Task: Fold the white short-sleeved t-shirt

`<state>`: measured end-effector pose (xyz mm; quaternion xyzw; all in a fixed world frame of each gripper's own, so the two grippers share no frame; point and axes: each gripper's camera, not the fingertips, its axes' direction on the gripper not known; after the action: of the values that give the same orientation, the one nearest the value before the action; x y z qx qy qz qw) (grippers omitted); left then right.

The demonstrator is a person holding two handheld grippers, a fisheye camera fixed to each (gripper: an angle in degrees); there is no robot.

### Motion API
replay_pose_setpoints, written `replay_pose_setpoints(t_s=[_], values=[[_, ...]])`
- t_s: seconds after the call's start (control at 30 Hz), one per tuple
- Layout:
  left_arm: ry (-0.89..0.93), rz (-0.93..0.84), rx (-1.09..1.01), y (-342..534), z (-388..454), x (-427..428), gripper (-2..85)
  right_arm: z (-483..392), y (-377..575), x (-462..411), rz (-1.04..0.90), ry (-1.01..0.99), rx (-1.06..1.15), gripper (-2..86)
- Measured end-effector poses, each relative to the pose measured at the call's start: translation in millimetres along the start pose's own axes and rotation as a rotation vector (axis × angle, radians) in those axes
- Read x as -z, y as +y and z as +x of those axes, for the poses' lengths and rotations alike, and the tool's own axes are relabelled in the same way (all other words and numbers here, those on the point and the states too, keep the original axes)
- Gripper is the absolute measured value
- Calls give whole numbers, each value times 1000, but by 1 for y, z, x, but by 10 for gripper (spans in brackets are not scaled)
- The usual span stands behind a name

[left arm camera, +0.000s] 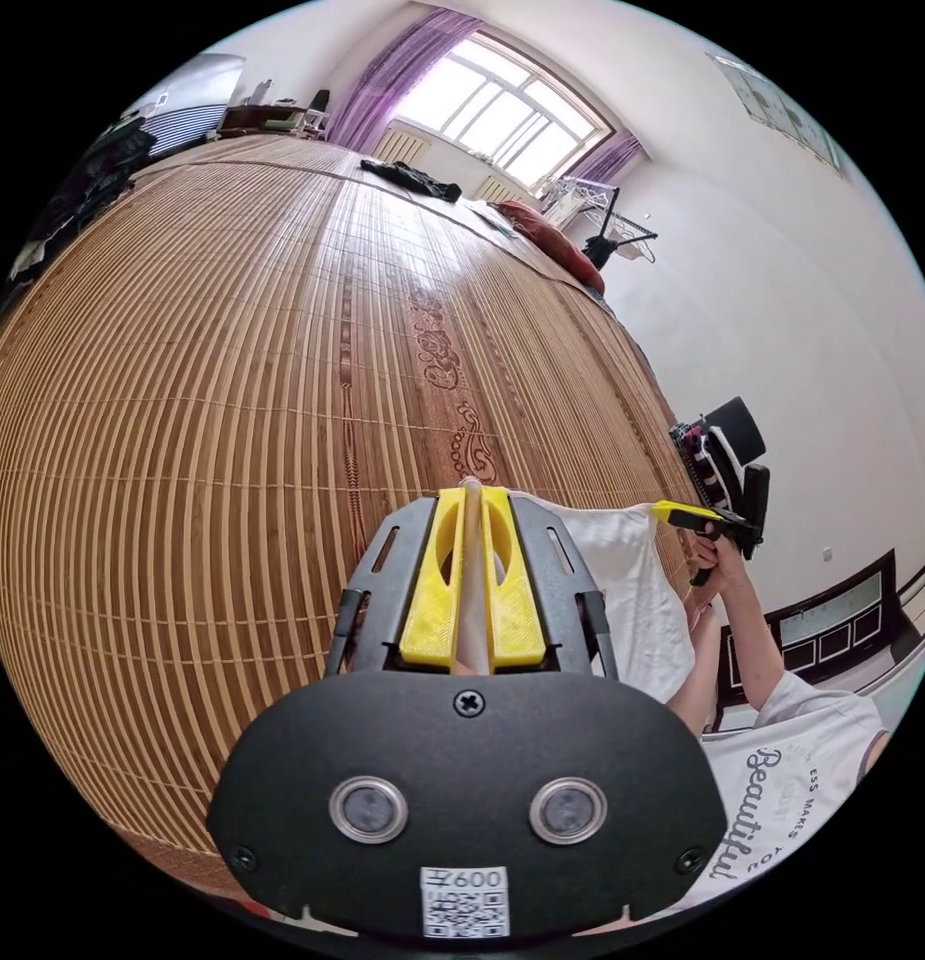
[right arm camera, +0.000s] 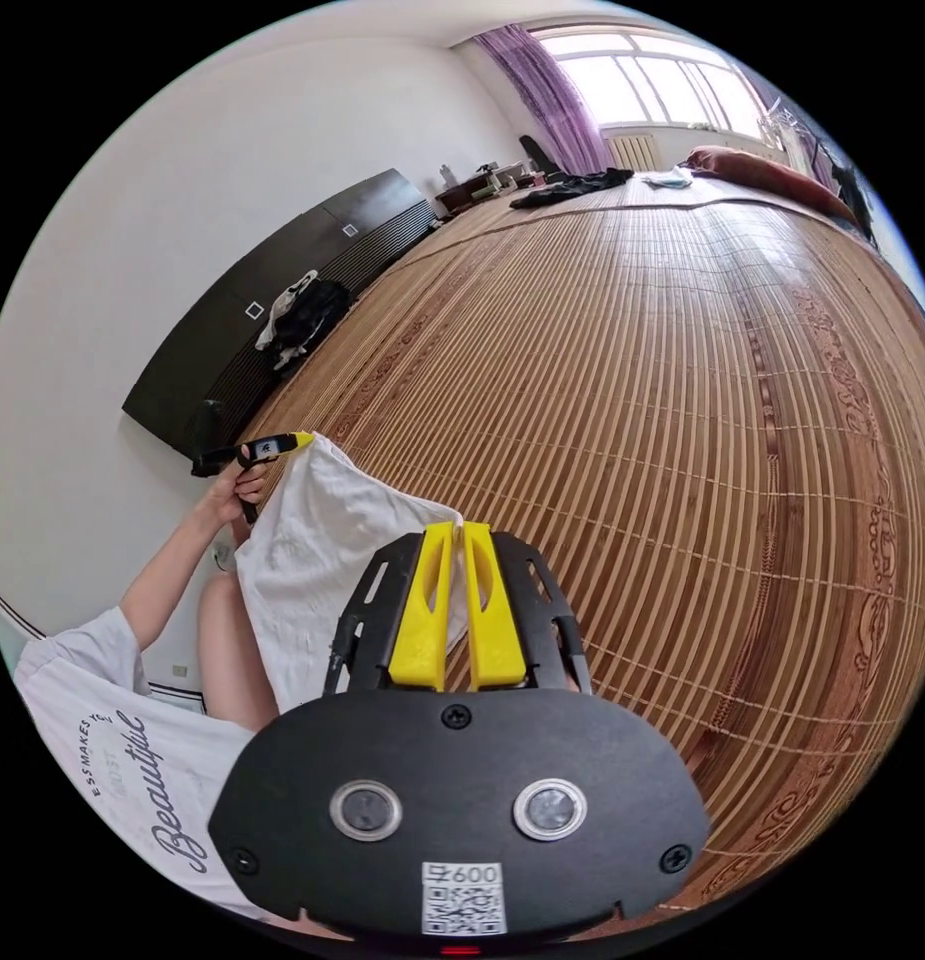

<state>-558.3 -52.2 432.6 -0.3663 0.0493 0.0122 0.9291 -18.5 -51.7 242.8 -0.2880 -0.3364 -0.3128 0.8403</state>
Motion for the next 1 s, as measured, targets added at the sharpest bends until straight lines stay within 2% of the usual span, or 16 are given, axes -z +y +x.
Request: replay_pose_setpoints(t_s=[0.2, 0.37, 0.47, 0.57, 0.73, 0.83, 1.0], values=[[37, -7, 0, -3, 5, 6, 27, 0, 1, 12, 12, -21, -30, -9], [96, -84, -34, -24, 20, 4, 26, 15, -1, 11, -62, -13, -106, -9], [77, -131, -30, -35, 30, -10, 27, 32, -2, -15, -169, -7, -155, -9], [22, -137, -20, -36, 38, -21, 34, 43, 4, -29, -158, -35, -180, -9], [-115, 60, 16, -15, 68, 18, 68, 47, 21, -34, -95, -46, -160, -8], [-234, 100, -237, 24, 156, 50, 76, 48, 33, -41, -69, -40, -149, -9], [-129, -13, -676, 130, 327, 22, 87, 48, 52, -54, -29, -23, -140, -9]])
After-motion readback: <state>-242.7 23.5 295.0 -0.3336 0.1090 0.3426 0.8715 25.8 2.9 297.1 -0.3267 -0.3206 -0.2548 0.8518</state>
